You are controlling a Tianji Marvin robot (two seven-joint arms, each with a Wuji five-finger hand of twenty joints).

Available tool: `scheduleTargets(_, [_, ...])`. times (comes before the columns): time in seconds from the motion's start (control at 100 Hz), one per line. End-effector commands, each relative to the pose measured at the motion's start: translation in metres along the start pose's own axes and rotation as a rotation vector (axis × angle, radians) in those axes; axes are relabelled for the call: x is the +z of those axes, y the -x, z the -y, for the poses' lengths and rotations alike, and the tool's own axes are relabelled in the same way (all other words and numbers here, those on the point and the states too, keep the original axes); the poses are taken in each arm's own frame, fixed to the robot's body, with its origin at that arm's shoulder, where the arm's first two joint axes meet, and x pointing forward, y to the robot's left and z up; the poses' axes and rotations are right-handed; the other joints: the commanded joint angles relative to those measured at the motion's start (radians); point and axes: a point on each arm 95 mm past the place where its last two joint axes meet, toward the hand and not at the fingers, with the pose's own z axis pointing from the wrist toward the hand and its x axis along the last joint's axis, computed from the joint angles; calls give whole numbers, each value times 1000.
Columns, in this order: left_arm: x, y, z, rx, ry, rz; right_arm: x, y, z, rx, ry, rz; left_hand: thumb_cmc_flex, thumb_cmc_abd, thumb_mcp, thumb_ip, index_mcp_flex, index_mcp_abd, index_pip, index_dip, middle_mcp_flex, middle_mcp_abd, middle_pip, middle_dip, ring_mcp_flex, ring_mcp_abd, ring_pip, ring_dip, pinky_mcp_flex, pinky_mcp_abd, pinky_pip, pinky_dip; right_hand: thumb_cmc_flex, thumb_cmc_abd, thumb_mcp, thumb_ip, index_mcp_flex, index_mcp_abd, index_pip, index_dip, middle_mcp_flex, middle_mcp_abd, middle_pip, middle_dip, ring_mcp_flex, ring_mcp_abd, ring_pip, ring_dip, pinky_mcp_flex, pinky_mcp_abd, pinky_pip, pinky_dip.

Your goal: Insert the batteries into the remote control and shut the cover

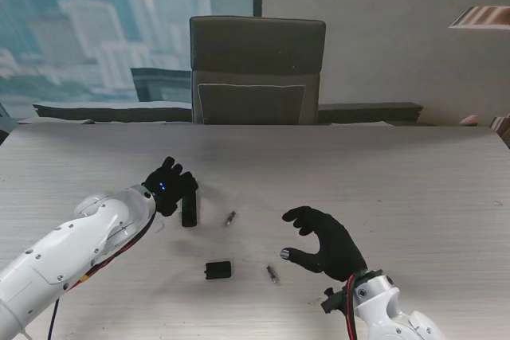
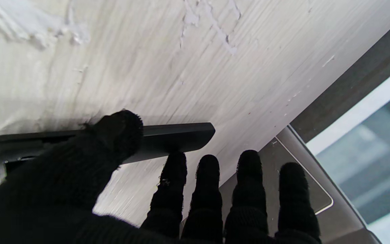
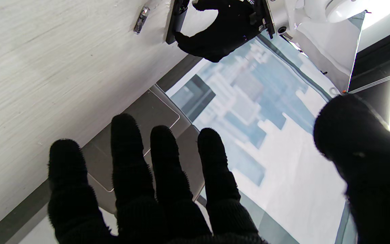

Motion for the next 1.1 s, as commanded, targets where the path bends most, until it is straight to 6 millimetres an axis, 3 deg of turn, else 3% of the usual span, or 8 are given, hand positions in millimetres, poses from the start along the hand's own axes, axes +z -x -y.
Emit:
scheduleTargets(0.0, [-3,-11,-22,6,70,-2,-2,0,3,10,-16,1,-36,-38,45,-28,184,-96,207,79,-12,41,5,-1,-32,31,-8,-12,-27,26,-20,-19,14,18,-27,23,-14,-14,-13,-11,-5,6,-9,-1,10,6,6,-1,-4,8,0,16])
scheduleTargets(0.19, [-3,-20,-26,10,66,21,-2,0,4,13,-19,4,-33,-45,50,-26,248,-98,274,116,12,49,12,2,-35,44,-6,-15,-31,29,-20,-20,14,22,-29,24,-16,-14,-14,-11,-5,6,-9,-1,10,7,7,-1,-3,8,0,17])
scheduleTargets(0.26, [-4,-22,-27,6,69,15,-2,0,5,14,-21,6,26,-85,5,-88,296,-151,346,53,53,40,12,4,-27,47,-7,-21,-31,29,-19,-21,14,23,-31,24,-14,-13,-13,-10,-5,5,-9,-1,11,7,7,0,-3,9,0,17])
scheduleTargets(0.44, [-12,-25,-26,-5,67,10,-2,1,5,13,-20,8,60,-83,-44,-87,336,-194,378,14,112,30,15,7,-16,48,-9,-25,-31,29,-19,-21,14,26,-33,25,-14,-14,-14,-10,-6,5,-8,-1,10,6,7,0,-3,9,0,17])
scheduleTargets(0.64, [-25,-16,-13,12,-17,34,-1,1,6,15,-25,10,32,-58,-36,-73,313,-162,342,2,106,34,6,5,-11,47,-13,-28,-30,31,-20,-22,15,28,-35,26,-16,-14,-14,-11,-6,6,-9,-1,10,7,7,0,-3,8,0,18])
scheduleTargets(0.73, [-29,-11,-6,10,-64,50,-1,1,7,17,-28,11,-8,-21,-18,-55,280,-131,291,10,87,37,1,3,-12,45,-13,-26,-29,32,-21,-22,16,29,-36,26,-16,-13,-14,-10,-6,5,-9,-1,10,7,7,0,-3,8,0,18])
scheduleTargets(0.79, [-29,-9,-1,5,-91,61,0,1,7,17,-30,12,-50,28,-2,-4,216,-109,207,36,63,42,-5,0,-16,45,-12,-23,-29,32,-21,-22,15,30,-37,26,-16,-14,-14,-11,-7,6,-9,-1,9,7,7,-1,-3,8,0,18])
scheduleTargets(1.09, [-10,2,3,-27,-102,86,-1,2,6,10,-28,17,-52,15,-21,-7,-1,-102,-252,-162,-21,46,-26,-17,-32,41,-15,-17,-31,28,-27,-25,16,32,-39,27,-16,-14,-14,-10,-5,5,-8,-1,10,7,7,0,-3,8,0,18])
